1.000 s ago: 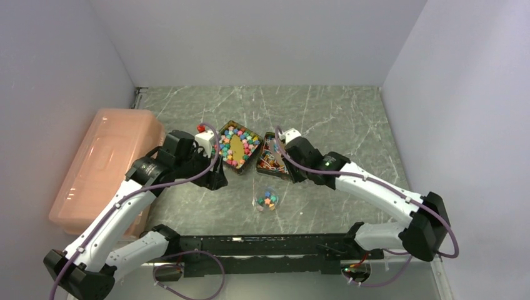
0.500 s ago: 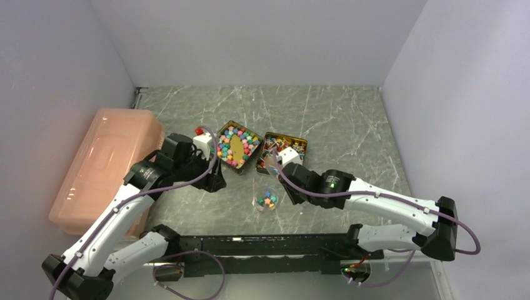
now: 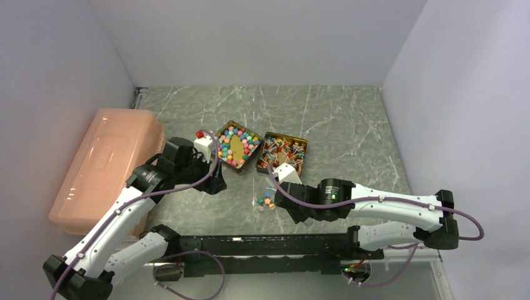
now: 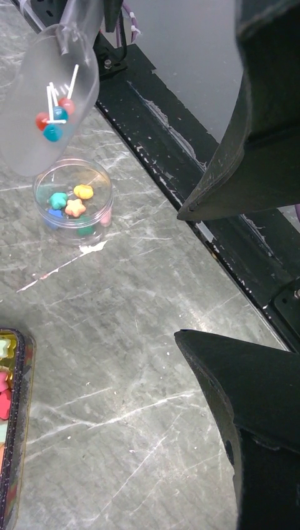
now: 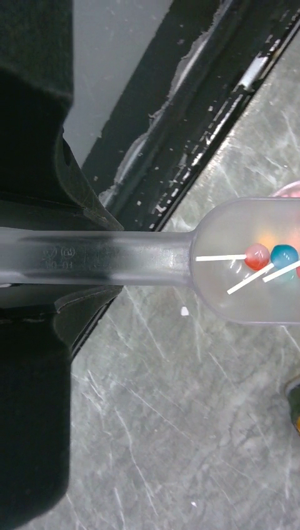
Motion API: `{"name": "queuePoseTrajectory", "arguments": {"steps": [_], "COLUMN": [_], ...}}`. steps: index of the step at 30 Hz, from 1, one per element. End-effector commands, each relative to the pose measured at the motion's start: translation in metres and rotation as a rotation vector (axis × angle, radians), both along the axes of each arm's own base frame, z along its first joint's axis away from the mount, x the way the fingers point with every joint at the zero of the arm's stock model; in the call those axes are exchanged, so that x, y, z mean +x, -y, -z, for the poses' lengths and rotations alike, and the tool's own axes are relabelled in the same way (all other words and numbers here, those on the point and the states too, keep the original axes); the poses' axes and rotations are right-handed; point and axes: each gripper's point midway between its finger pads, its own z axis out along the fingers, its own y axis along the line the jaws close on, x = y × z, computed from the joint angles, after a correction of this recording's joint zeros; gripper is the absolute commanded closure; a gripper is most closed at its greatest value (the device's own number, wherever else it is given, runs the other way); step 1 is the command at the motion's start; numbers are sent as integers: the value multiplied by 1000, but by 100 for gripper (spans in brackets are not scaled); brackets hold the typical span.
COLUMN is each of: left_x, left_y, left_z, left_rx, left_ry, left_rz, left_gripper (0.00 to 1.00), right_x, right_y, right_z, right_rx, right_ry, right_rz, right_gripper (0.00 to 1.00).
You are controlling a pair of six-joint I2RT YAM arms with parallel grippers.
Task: Pack the candies
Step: Place the fake candies in the packing bottle.
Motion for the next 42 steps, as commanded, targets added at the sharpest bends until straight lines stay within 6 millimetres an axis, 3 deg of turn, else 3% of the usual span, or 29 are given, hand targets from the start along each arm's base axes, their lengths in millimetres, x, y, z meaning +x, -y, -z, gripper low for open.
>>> {"name": "queuePoseTrajectory", "arguments": {"steps": [1,8,19,35,42], "left_x": [7,6,4,3,3], "left_y": [0,3,3,-1,-2], "left_z": [-3,5,3,-5,-5], "left_rx": [-8,-26,-43,-61,-58], "left_ry": [57,63,77,120,121], "left_rz": [-8,5,4,-17,-27], "left_gripper": [30,30,29,28,28], "right_x": [-18,-39,-49,-29,-18], "right_y": [4,11,8,4,8], "right_z": [-9,-10,-18,-14,-26], "right_rx": [-14,-65,-188,-259,-250], "right_ry": [-78,-173,-261,-349,-339], "right_rz": [-2,-35,-66,-41,-7], "right_gripper": [100,100,100,100,100]}}
